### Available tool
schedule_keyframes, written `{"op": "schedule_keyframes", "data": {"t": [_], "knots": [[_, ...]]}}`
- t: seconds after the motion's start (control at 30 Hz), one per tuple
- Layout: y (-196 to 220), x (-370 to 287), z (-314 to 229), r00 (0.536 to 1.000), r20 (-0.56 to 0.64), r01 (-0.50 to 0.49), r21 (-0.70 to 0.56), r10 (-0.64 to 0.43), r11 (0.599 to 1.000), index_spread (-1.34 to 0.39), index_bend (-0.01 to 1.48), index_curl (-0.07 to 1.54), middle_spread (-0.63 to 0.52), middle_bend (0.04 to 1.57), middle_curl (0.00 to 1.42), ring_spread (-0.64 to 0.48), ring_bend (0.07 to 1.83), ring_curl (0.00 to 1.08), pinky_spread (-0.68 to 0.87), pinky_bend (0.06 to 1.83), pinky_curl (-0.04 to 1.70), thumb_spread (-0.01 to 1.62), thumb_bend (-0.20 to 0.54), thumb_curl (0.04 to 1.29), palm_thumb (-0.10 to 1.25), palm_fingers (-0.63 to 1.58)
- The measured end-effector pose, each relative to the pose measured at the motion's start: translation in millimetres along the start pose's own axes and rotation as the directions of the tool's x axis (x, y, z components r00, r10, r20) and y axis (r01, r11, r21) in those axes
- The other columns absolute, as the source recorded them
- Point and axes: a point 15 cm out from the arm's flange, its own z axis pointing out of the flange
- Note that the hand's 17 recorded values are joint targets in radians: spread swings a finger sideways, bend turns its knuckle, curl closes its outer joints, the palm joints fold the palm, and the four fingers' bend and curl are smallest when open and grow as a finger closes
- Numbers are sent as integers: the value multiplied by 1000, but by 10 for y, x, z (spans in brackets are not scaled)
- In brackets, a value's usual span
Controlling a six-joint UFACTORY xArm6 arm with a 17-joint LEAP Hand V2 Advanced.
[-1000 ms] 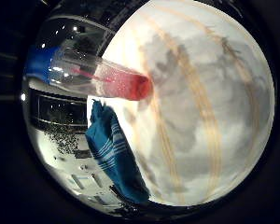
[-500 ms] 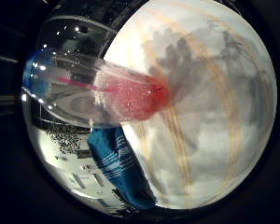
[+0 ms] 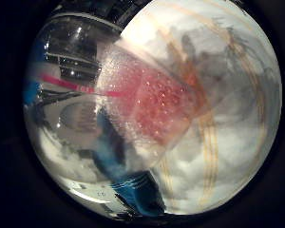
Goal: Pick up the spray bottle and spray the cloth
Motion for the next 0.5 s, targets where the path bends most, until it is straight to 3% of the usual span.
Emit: {"op": "schedule_keyframes", "data": {"t": [0.1, 0.2, 0.37, 0.5], "knots": [[-3, 18, 50, 1000, 7, -12, 8, 12, 1000, -153, 173, 293, 84, 368, 363, 131, 514, 278, 268, 268, 291, 943, -26, 306, 422, 421], [-19, 8, 72, 1000, 14, -17, 18, 17, 1000, -206, 181, 308, 1, 462, 403, 20, 686, 326, 173, 329, 285, 959, -23, 307, 456, 685], [-60, 44, 100, 1000, 15, -17, 20, 16, 1000, -289, 206, 369, -81, 604, 492, -121, 853, 410, -122, 687, 387, 984, -18, 312, 525, 1095], [-177, 55, 105, 1000, 25, -20, 45, 19, 999, -327, 417, 510, -96, 796, 580, -158, 987, 479, -271, 883, 483, 1011, -14, 316, 603, 1258]]}}
